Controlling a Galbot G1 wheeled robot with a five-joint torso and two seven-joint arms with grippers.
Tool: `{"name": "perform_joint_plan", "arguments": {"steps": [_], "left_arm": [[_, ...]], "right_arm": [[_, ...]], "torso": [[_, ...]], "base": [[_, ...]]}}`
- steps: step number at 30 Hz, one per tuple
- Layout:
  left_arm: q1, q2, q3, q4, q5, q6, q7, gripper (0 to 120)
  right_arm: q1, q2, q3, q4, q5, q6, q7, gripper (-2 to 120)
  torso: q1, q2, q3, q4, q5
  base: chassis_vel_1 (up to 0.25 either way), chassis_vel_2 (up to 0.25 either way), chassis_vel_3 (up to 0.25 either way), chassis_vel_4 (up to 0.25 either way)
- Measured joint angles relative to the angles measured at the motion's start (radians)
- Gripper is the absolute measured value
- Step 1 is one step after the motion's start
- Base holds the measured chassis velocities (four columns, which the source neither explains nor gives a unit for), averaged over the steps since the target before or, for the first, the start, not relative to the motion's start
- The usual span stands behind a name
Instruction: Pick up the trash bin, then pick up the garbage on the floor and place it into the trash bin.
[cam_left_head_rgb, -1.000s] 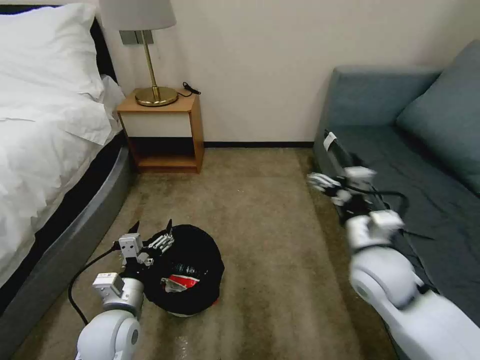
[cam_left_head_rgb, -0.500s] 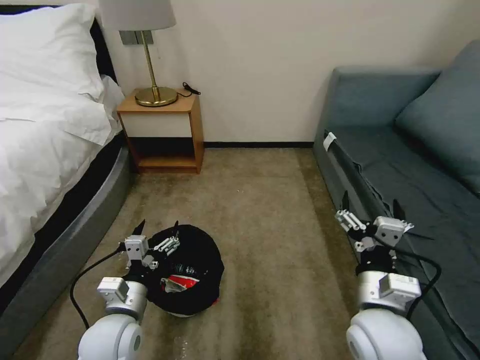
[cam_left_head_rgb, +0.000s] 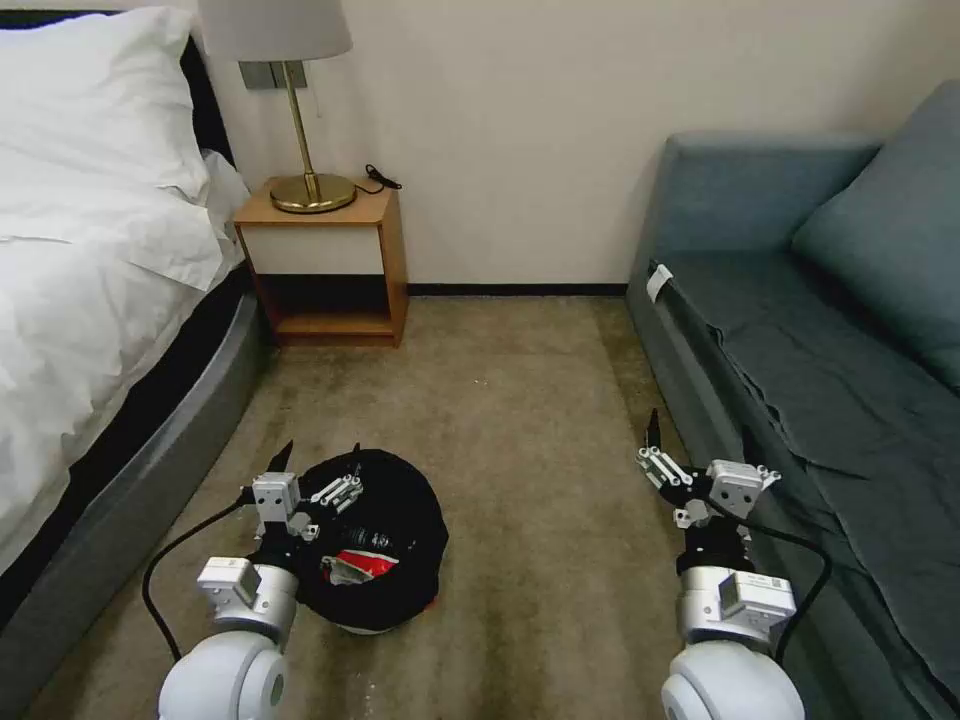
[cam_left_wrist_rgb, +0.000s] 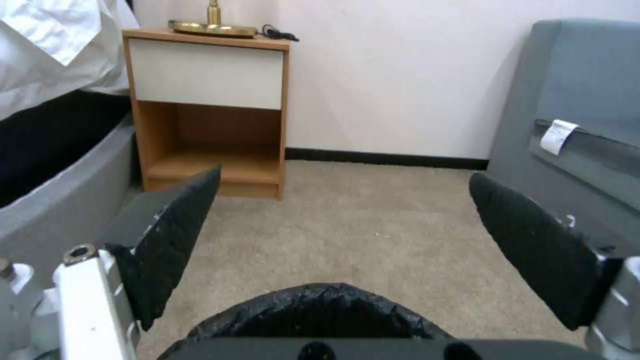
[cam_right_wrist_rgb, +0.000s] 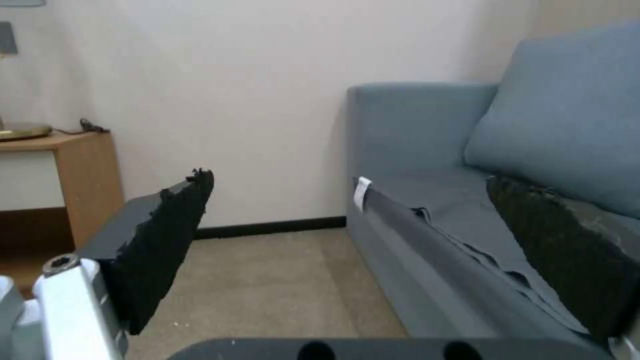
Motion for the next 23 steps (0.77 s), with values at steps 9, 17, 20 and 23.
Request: {"name": "perform_joint_plan", "arguments": {"steps": [9, 17, 20, 23], "left_arm": [[0.001, -0.001, 0.001, -0.001, 0.000, -0.002, 0.000, 100], [0.001, -0.001, 0.001, -0.001, 0.000, -0.002, 0.000, 100], [0.001, -0.001, 0.001, -0.001, -0.001, -0.002, 0.000, 100], [0.001, -0.001, 0.001, -0.001, -0.001, -0.002, 0.000, 100]], "right_arm": [[-0.009, 0.006, -0.005, -0.004, -0.013, 0.002, 0.004, 100], [-0.009, 0.006, -0.005, -0.005, -0.013, 0.001, 0.004, 100], [-0.008, 0.005, -0.005, -0.005, -0.013, 0.000, 0.004, 100], [-0.008, 0.005, -0.005, -0.005, -0.012, 0.000, 0.004, 100]], "torso": [[0.000, 0.000, 0.000, 0.0000, 0.0000], [0.000, 0.000, 0.000, 0.0000, 0.0000], [0.000, 0.000, 0.000, -0.0001, 0.0000], [0.000, 0.000, 0.000, -0.0001, 0.0000]], "base": [[0.000, 0.000, 0.000, 0.000], [0.000, 0.000, 0.000, 0.000], [0.000, 0.000, 0.000, 0.000], [0.000, 0.000, 0.000, 0.000]]}}
